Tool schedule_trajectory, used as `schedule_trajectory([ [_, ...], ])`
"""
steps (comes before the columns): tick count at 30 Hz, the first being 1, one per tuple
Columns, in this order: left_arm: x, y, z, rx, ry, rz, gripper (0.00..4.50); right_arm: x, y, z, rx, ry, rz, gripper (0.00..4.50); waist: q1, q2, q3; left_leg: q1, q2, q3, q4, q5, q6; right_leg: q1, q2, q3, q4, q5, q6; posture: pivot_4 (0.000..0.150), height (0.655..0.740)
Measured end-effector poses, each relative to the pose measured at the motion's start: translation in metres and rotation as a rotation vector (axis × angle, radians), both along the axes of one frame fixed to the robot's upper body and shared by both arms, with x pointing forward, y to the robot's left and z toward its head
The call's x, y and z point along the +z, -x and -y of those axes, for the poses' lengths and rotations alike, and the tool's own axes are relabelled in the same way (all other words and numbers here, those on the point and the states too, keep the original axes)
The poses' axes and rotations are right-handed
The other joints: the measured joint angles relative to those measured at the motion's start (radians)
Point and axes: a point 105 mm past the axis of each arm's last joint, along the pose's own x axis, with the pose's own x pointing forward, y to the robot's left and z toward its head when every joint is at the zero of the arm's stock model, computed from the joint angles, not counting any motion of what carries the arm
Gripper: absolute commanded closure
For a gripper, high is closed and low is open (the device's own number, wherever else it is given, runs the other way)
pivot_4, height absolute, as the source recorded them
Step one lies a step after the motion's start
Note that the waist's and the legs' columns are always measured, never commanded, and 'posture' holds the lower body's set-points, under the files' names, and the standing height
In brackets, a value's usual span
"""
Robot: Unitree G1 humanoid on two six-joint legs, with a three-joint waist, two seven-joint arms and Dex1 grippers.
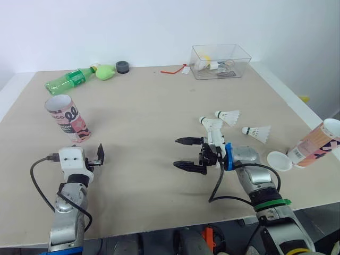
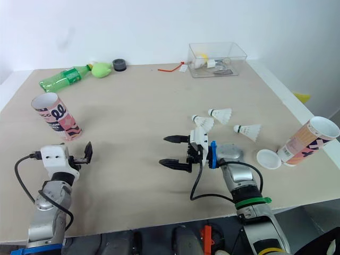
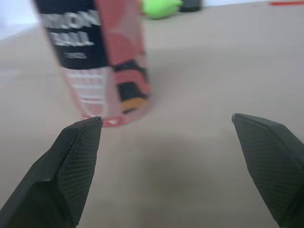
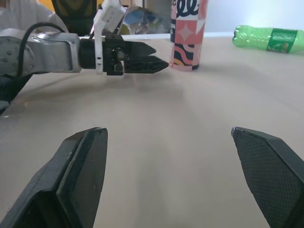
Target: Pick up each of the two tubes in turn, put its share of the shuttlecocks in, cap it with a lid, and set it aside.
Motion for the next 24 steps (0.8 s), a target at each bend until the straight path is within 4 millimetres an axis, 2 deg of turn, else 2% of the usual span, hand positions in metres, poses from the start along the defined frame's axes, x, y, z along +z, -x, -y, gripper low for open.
schedule_trajectory([
  [7,0.001,-0.014,-0.021,0.041,0.026,-0.012,0.00,-0.004,-0.018,-0.004,-0.098,0.014,-0.004,0.04,-0.004,0.000,0.000,0.001,0.001,0.003,0.000,0.000,0.000,-0.001,0.001,0.002,0.000,0.002,-0.002,0.150,0.7400],
  [13,-0.005,-0.025,-0.031,0.032,0.021,-0.051,0.00,0.005,-0.035,-0.007,-0.218,-0.025,0.016,0.04,-0.003,0.000,0.000,0.000,0.001,0.003,0.000,0.000,-0.001,-0.001,0.000,0.001,0.000,0.003,-0.003,0.150,0.7400],
  [19,-0.009,-0.027,-0.042,0.050,0.025,-0.068,0.00,0.005,-0.037,-0.007,-0.243,-0.026,0.016,0.04,-0.003,0.000,0.000,0.000,0.001,0.003,0.000,0.000,-0.001,-0.001,0.000,0.002,0.000,0.003,-0.003,0.150,0.7400],
  [24,-0.008,-0.041,-0.049,0.027,0.015,-0.073,0.00,0.004,-0.038,-0.009,-0.253,-0.031,0.008,0.04,-0.003,0.000,0.000,0.000,0.001,0.003,0.000,0.001,-0.002,-0.001,0.000,0.001,0.001,0.004,-0.003,0.150,0.7400],
])
